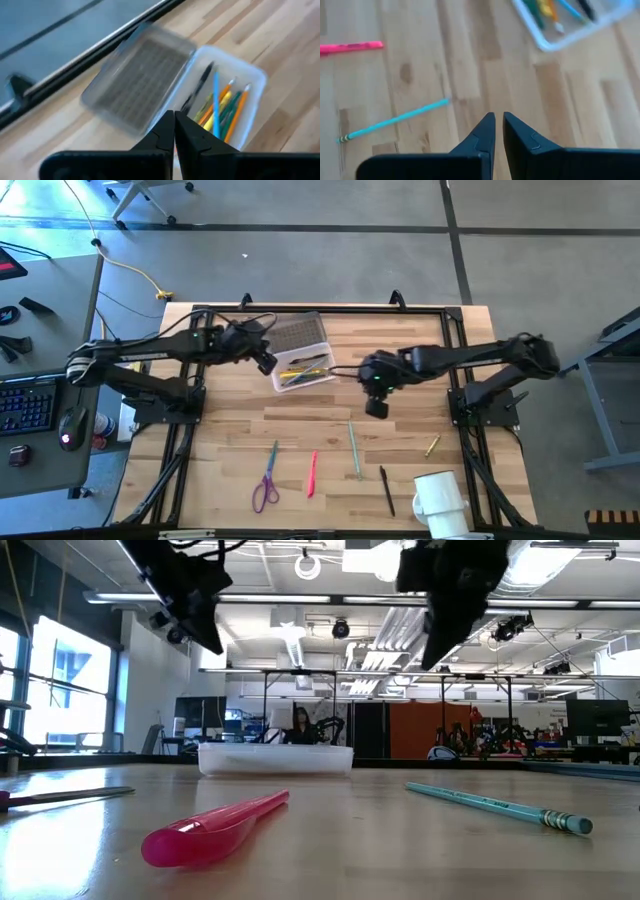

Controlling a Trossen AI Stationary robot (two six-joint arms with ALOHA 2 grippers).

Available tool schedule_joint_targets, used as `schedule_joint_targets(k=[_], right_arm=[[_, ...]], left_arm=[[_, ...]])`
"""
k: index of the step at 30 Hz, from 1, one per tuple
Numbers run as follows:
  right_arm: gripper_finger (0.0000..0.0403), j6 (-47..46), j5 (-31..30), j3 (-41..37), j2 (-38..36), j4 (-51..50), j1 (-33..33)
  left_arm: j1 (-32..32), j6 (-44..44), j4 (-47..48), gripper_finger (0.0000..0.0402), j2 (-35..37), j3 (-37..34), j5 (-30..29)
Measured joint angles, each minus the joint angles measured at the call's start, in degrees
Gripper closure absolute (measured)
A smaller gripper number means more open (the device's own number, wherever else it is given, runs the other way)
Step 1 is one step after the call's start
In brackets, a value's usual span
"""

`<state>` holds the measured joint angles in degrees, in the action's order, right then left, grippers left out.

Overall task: Pick & place school supplies into a supply box
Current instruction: Put the light green crayon into the transparent supply box

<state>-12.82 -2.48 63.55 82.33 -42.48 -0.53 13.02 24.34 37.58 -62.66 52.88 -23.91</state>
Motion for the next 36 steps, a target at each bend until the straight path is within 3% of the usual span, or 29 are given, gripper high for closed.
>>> schedule_joint_targets(k=[3, 8, 13, 17, 23, 29, 32, 36], right_arm=[[0.0384, -5.0, -3.9, -2.3, -4.8, -4.2, 0.3], [0.0383, -1.9, -6.1, -4.4, -9.6, -10.0, 0.3], [0.0383, -1.2, 1.9, -6.9, -10.5, -10.7, 0.3], [0.0388, 6.6, 8.4, -11.0, -10.5, -10.7, 1.4], [0.04, 8.4, 9.9, -16.5, -10.4, -7.6, 4.3], [0.0402, 9.1, 7.1, -20.4, -10.3, 2.1, 5.0], [0.0401, 9.4, 4.3, -19.6, -10.4, 1.4, 5.0], [0.0395, 14.7, 5.4, -17.3, -10.4, -4.2, 4.9]], left_arm=[[0.0, 3.3, 1.8, 0.0368, 0.5, 0.0, -1.1], [0.0, 4.4, 2.4, 0.037, -0.6, 0.0, -1.2], [0.0, 4.4, 3.0, 0.0344, -1.9, 0.0, -0.8], [0.0, 4.1, 2.8, 0.0335, -2.0, 0.0, -1.0], [0.0, 4.0, 2.9, 0.0341, -2.0, 0.0, -6.9], [0.1, -0.3, 2.8, 0.0359, -2.0, 0.0, -11.4], [0.1, -2.1, 2.3, 0.0365, -2.0, 0.0, -15.3], [0.1, -4.4, 0.2, 0.0364, -2.0, 0.0, -19.1]])
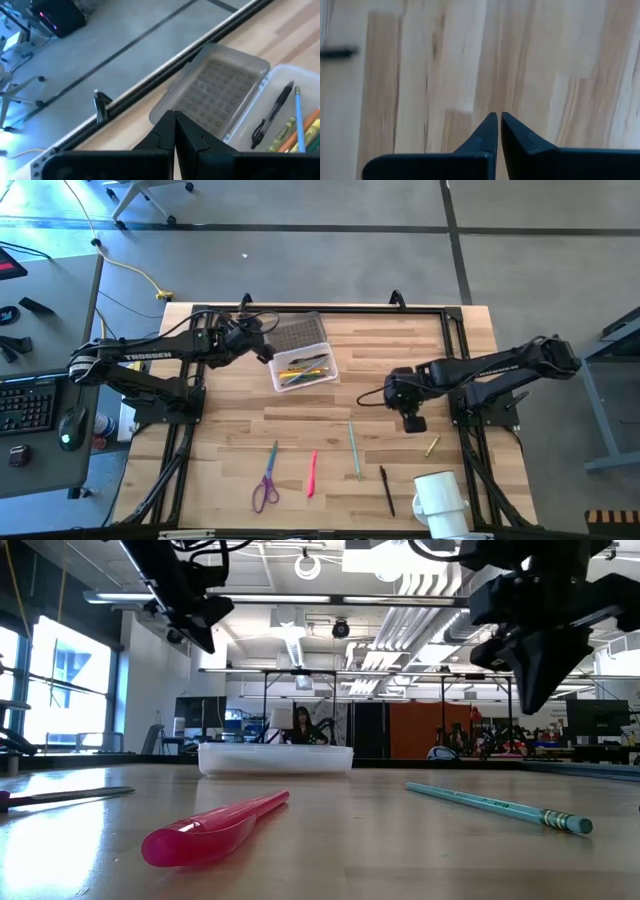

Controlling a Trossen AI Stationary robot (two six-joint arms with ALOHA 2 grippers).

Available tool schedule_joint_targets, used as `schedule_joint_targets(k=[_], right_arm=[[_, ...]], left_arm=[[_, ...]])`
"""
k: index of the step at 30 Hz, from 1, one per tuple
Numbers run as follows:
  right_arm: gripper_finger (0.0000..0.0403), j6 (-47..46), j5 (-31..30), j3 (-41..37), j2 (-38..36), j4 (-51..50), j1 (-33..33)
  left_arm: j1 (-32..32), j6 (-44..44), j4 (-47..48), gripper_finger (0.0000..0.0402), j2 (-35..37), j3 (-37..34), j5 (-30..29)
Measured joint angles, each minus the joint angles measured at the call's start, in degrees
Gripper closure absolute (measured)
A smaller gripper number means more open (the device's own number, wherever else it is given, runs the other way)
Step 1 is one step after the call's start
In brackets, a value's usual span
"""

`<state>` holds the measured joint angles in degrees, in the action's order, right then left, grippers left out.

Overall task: Pick & place school supplies into a supply box
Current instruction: Put the light green crayon into the transparent supply box

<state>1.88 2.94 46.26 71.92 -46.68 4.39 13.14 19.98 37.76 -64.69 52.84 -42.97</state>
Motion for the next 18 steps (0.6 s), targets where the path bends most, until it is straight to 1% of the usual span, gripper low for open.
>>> schedule_joint_targets(k=[2, 7, 9, 13, 18], right_arm=[[0.0392, 1.0, -0.1, 1.4, 0.0, -3.8, 1.0], [0.0375, 4.9, -3.7, 3.1, 0.0, -10.8, 3.7], [0.0364, 5.9, -3.0, 3.0, 0.0, -12.3, 4.1], [0.0337, 5.7, 1.5, 1.8, 0.1, -14.0, 4.3], [0.0301, 5.7, 2.1, 1.6, 0.3, -13.7, 4.6]], left_arm=[[0.0, -0.4, -1.2, 0.0359, 0.0, 0.0, -0.1], [0.0, -0.3, -1.9, 0.0354, 0.0, 0.0, 0.0], [0.0, -0.3, -1.9, 0.0358, 0.0, 0.0, 0.0], [0.0, -0.2, -1.9, 0.0366, 0.0, 0.0, 1.3], [0.0, -0.1, -1.9, 0.0366, 0.0, 0.0, 1.6]])
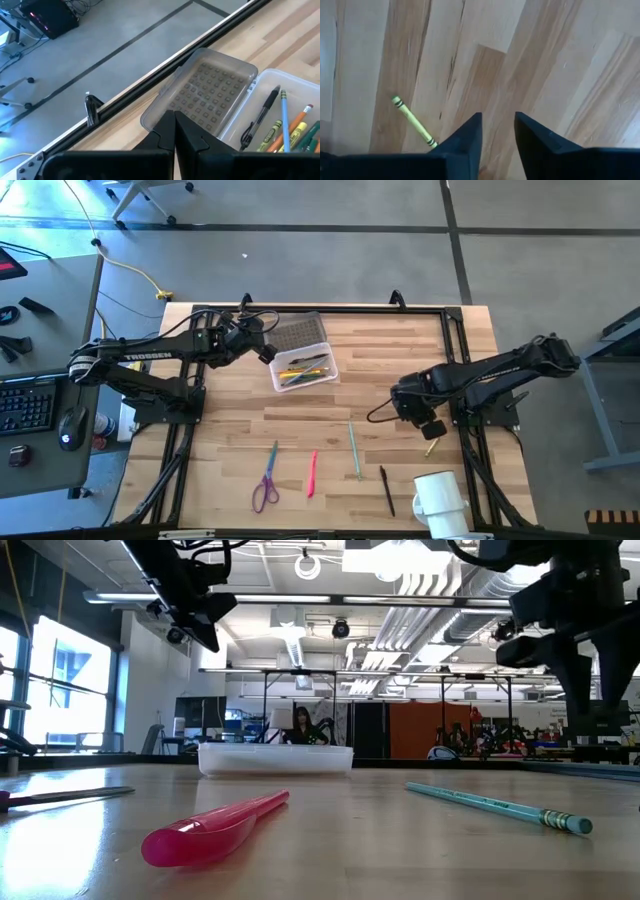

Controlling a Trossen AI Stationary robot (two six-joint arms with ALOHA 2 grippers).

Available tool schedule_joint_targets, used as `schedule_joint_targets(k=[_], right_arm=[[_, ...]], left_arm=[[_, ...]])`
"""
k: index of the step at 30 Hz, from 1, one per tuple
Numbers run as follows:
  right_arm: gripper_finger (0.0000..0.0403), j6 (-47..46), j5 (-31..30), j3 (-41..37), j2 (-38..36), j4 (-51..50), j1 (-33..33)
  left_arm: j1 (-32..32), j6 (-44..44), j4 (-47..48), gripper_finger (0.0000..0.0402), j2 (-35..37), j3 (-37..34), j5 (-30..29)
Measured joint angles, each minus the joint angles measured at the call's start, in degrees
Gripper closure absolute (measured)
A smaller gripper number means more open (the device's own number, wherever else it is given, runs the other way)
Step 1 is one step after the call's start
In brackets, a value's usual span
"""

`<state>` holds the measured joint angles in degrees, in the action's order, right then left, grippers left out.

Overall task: Pick & place school supplies into a supply box
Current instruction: Put the light green crayon into the transparent supply box

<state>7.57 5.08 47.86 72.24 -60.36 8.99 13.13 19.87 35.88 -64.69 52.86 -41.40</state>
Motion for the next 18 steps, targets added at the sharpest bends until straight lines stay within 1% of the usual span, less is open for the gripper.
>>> schedule_joint_targets(k=[6, 9, 13, 18], right_arm=[[0.0259, 1.4, 4.6, 0.0, 0.2, 0.0, 3.0], [0.0239, 1.4, 4.7, 0.0, 0.2, -0.1, 5.1], [0.0219, 1.4, 4.9, 0.0, 0.2, 0.0, 8.4], [0.0213, 0.6, 4.8, -1.7, 0.3, 1.4, 12.1]], left_arm=[[0.0, 1.6, 0.0, 0.0353, 0.0, 0.0, 0.1], [0.0, 1.6, 0.1, 0.0352, 0.0, 0.0, 0.8], [0.0, 1.6, 0.2, 0.0352, 0.0, 0.0, 3.3], [0.0, 1.5, 0.3, 0.0351, 0.0, 0.0, 1.9]])
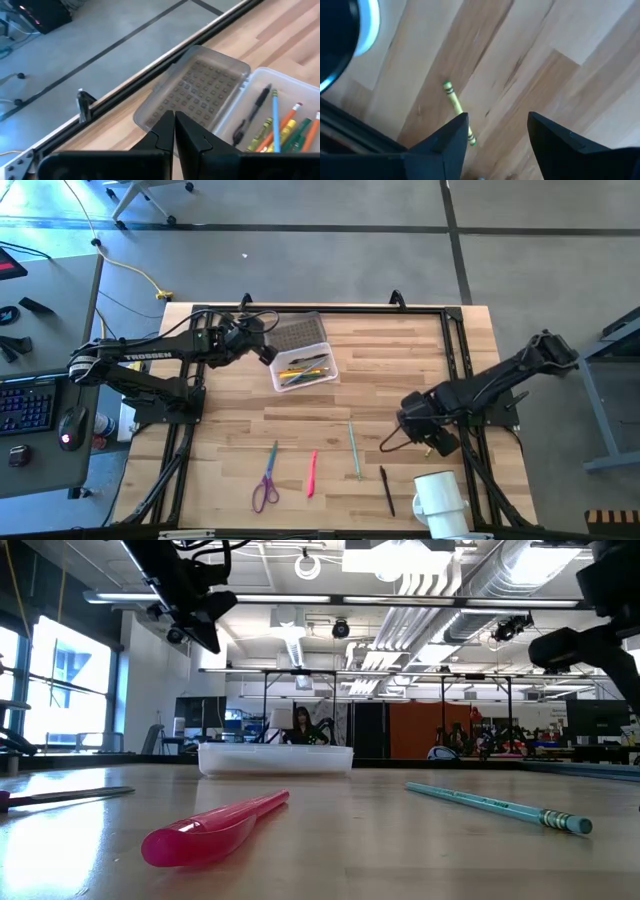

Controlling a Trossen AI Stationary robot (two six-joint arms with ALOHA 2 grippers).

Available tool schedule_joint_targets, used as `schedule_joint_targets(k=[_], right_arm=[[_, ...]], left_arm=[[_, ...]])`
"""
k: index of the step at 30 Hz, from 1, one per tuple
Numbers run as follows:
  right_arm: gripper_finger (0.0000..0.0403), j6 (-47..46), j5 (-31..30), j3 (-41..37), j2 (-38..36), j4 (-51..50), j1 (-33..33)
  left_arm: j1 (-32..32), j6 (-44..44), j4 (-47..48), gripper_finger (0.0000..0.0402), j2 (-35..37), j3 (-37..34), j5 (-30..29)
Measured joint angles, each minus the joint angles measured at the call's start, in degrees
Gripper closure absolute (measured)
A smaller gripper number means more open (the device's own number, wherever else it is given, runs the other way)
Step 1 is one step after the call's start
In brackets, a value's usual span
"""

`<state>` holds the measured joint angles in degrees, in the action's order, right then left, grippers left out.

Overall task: Pick & place school supplies into a supply box
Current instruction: Put the light green crayon into the transparent supply box

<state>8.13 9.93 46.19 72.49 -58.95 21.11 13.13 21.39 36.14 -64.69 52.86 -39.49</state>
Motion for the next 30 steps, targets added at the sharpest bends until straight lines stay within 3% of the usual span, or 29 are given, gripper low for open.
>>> schedule_joint_targets(k=[13, 20, 30], right_arm=[[0.0214, -0.4, -0.6, -0.1, 0.0, 0.5, 7.0], [0.0214, -1.2, -3.1, -0.2, 0.0, 0.5, 8.3], [0.0214, -0.3, -0.4, -0.2, 1.1, 0.5, 8.5]], left_arm=[[0.0, -0.1, 0.0, 0.0351, 0.0, 0.0, -1.1], [0.0, -0.1, 0.0, 0.0351, 0.0, 0.0, -1.1], [0.0, -1.5, 0.0, 0.0351, 0.0, 0.0, -1.1]])
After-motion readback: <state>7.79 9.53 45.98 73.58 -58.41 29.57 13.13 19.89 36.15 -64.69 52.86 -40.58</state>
